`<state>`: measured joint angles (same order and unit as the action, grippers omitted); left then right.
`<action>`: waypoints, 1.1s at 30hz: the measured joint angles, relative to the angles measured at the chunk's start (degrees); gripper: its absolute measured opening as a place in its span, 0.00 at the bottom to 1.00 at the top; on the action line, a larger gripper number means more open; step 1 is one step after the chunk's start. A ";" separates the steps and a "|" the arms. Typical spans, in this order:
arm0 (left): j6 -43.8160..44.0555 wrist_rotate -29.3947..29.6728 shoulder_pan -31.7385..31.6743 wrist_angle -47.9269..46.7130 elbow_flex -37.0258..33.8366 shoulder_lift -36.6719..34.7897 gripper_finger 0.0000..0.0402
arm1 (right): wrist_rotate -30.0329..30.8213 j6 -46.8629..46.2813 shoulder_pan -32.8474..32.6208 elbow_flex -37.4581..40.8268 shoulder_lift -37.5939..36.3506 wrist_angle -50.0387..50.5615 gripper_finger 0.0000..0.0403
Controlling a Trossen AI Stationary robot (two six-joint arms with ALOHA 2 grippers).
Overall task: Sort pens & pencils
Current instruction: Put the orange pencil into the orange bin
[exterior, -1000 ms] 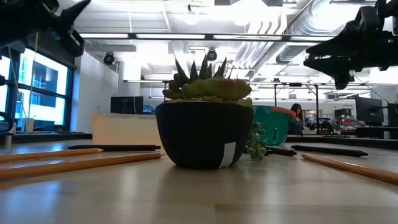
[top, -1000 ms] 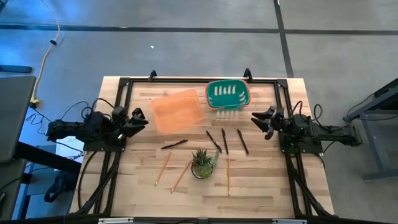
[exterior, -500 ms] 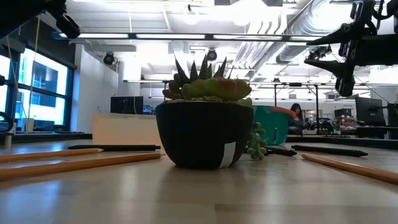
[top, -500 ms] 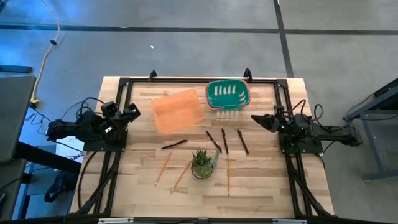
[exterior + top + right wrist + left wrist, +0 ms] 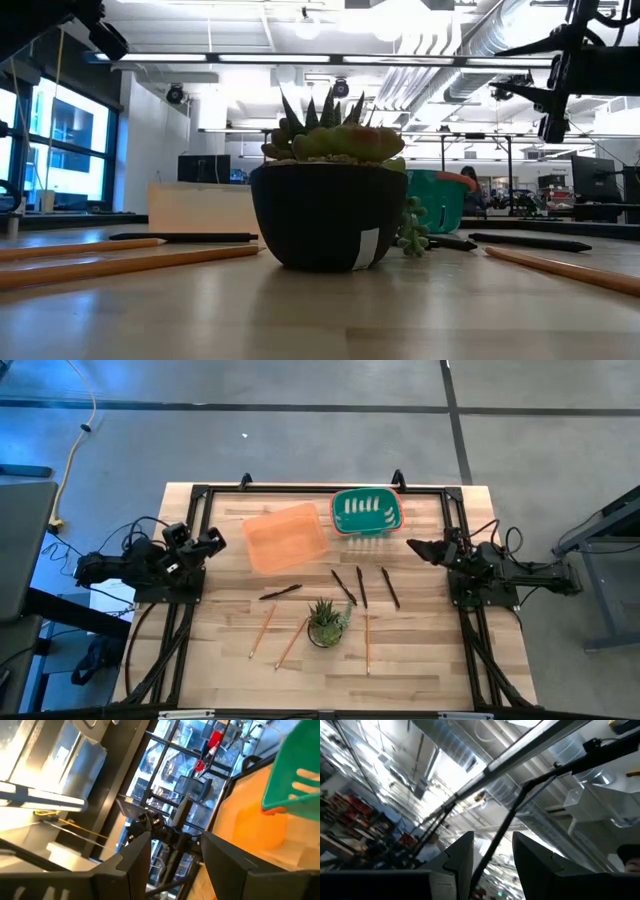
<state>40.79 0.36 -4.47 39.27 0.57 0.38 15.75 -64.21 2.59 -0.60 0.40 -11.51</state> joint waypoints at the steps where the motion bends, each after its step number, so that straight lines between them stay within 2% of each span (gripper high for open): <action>1: 0.04 -0.29 0.00 -0.51 0.01 0.00 0.30 | -0.58 0.02 0.00 0.01 0.00 0.10 0.41; 7: 4.05 -0.13 0.02 -5.82 -0.01 0.02 0.30 | -6.38 1.12 0.02 0.02 0.00 2.85 0.41; 12: 6.84 -0.91 0.02 -17.95 0.01 0.03 0.30 | -12.48 4.11 0.00 0.01 0.00 5.12 0.41; 16: 4.53 6.16 0.00 -25.03 -0.03 0.09 0.30 | -16.22 4.09 0.00 0.00 0.00 5.71 0.41; 19: 11.14 8.10 -0.02 -22.82 -0.01 0.00 0.30 | -16.18 2.25 0.00 0.02 0.02 5.73 0.41; 21: 13.31 6.03 -0.02 -20.37 -0.01 0.02 0.30 | -15.57 -1.09 0.00 0.01 0.01 5.71 0.41; 23: 15.04 -0.07 0.00 -17.68 0.00 0.00 0.30 | -15.50 -1.64 0.00 0.02 0.02 4.94 0.41; 27: 24.49 -6.97 0.13 -18.06 0.01 0.73 0.30 | -15.35 4.44 0.00 0.00 0.02 -1.43 0.41; 30: 28.84 -7.89 2.01 -18.80 0.01 3.30 0.30 | -14.51 11.73 0.00 0.01 0.02 -8.53 0.41; 33: 30.78 -6.20 4.78 -17.69 0.01 6.79 0.30 | -14.40 18.19 0.00 0.02 0.01 -14.15 0.41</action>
<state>71.57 -5.84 0.31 21.59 0.58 7.17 1.35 -46.02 2.59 -0.58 0.42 -25.66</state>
